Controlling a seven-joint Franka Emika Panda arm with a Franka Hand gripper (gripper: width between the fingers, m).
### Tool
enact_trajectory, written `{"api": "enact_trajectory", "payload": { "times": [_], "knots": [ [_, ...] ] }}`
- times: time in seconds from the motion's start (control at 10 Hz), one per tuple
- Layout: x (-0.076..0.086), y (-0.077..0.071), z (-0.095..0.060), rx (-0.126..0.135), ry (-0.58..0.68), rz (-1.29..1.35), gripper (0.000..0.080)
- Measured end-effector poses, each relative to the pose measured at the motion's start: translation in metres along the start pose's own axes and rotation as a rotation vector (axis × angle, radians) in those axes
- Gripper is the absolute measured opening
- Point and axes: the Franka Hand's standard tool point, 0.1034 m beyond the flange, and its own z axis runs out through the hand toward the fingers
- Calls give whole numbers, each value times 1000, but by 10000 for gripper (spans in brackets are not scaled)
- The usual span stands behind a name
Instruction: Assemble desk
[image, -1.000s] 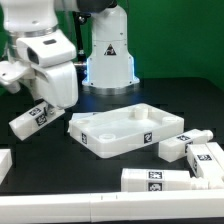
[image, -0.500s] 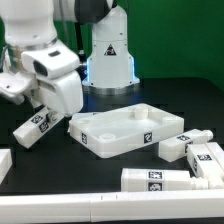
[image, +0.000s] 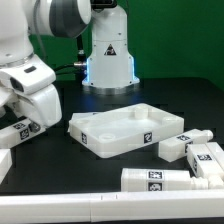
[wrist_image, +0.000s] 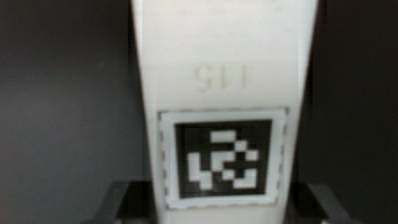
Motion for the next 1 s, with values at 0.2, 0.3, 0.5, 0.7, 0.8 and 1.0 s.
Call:
{"api": "enact_trajectory", "payload": {
  "times": [0.2,0.3,0.5,0.7,0.8,1.0],
  "knots": [
    [0,0,0,-1,0,12,355],
    [0,1,-1,-1,-2,47,506],
    [-2,19,-34,-25,-61,192,617],
    [5,54,-60,-42,-88,481,644],
    [13,80,-71,-50,-96,598,648],
    [28,126,-76,-94,-110,772,649]
  ]
}}
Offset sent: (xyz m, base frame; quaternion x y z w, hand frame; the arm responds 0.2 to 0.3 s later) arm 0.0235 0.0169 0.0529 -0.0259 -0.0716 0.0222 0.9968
